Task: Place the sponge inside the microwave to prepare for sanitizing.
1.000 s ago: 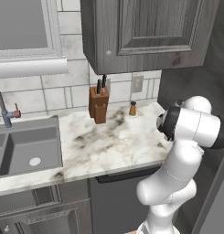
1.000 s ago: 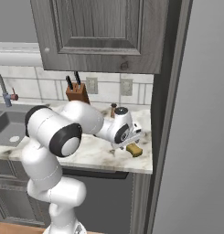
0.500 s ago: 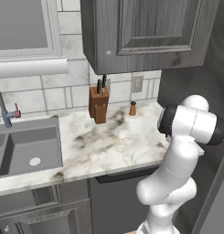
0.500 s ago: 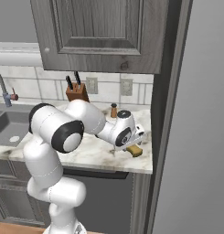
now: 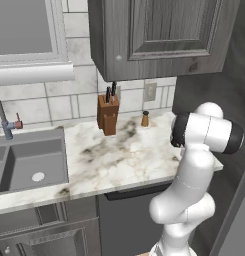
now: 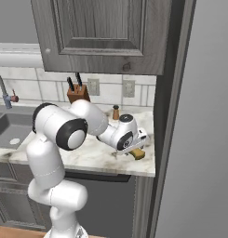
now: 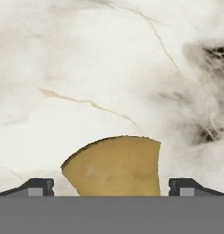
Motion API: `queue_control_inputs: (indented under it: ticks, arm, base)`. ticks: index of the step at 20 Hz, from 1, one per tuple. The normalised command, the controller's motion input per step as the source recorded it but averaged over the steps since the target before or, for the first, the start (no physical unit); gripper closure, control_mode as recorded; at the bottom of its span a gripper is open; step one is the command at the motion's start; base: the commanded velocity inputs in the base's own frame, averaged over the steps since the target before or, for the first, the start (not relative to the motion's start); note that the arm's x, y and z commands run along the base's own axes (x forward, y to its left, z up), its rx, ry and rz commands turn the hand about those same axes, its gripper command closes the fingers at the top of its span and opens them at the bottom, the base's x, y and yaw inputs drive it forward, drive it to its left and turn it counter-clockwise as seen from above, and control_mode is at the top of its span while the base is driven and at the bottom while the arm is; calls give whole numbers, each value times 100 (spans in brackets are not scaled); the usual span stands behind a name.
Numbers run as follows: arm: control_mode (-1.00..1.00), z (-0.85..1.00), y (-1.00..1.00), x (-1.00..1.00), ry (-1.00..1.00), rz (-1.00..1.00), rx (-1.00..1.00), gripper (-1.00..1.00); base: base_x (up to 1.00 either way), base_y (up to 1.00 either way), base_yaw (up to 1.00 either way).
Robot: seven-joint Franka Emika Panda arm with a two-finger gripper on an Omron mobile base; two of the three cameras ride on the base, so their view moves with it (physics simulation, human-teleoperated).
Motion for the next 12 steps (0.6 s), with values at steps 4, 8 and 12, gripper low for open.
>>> queue_control_inputs:
  ticks: [4, 8, 12]
  arm:
    - [-100, -12, -2, 10, 0, 0, 0, -100]
    - [-100, -3, 0, 5, 0, 0, 0, -100]
    - [-100, -21, 0, 0, 3, 0, 1, -100]
  base:
    - [0, 0, 0]
    - [0, 0, 0]
    - [0, 0, 0]
